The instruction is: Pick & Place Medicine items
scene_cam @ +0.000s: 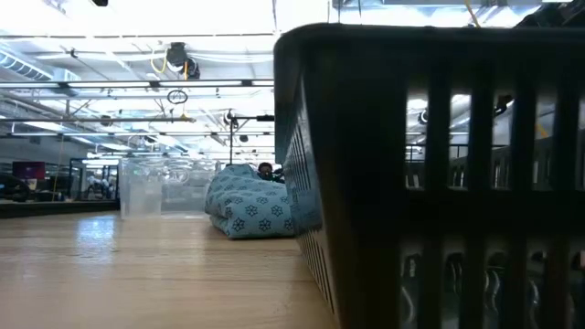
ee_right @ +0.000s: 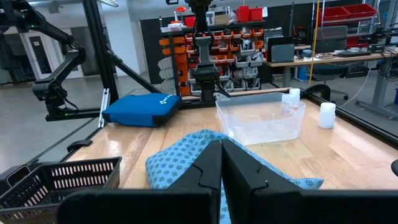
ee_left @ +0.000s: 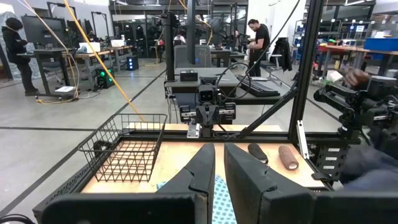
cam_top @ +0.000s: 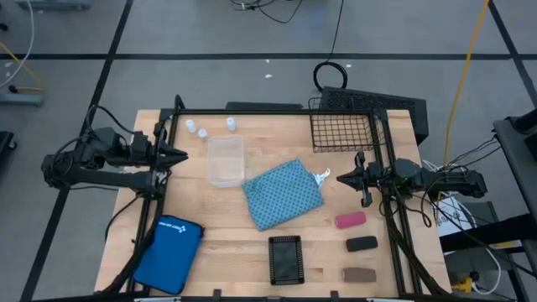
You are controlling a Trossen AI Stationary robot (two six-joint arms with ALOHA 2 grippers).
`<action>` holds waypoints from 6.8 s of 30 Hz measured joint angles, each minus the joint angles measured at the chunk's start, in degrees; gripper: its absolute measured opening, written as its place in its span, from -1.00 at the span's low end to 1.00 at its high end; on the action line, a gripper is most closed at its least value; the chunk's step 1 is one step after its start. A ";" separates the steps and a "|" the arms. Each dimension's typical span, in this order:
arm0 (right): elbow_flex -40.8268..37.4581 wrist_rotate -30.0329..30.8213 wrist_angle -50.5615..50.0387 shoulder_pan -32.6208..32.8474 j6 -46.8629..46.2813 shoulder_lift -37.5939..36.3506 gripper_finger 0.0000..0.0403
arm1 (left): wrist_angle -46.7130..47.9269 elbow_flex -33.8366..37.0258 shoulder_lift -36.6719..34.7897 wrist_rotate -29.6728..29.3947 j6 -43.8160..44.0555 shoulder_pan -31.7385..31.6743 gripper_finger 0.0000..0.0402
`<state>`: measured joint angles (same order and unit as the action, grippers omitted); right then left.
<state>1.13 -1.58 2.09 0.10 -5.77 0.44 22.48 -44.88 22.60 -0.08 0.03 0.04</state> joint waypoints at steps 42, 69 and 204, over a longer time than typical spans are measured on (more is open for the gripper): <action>0.02 0.00 0.00 0.01 0.01 -0.01 -1.00 | -3.91 0.06 0.15 0.02 -1.01 0.00 -0.77; 0.00 3.17 8.13 -0.02 -20.49 0.29 -1.00 | -18.08 13.56 15.42 5.47 13.20 1.46 -0.77; 72.38 16.61 -17.64 -21.47 43.05 58.23 -1.00 | -23.53 30.75 -10.24 -0.50 6.13 3.16 -0.77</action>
<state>73.51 15.03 -15.56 -21.37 37.28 58.67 -1.05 -14.13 12.36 -0.58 6.16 3.20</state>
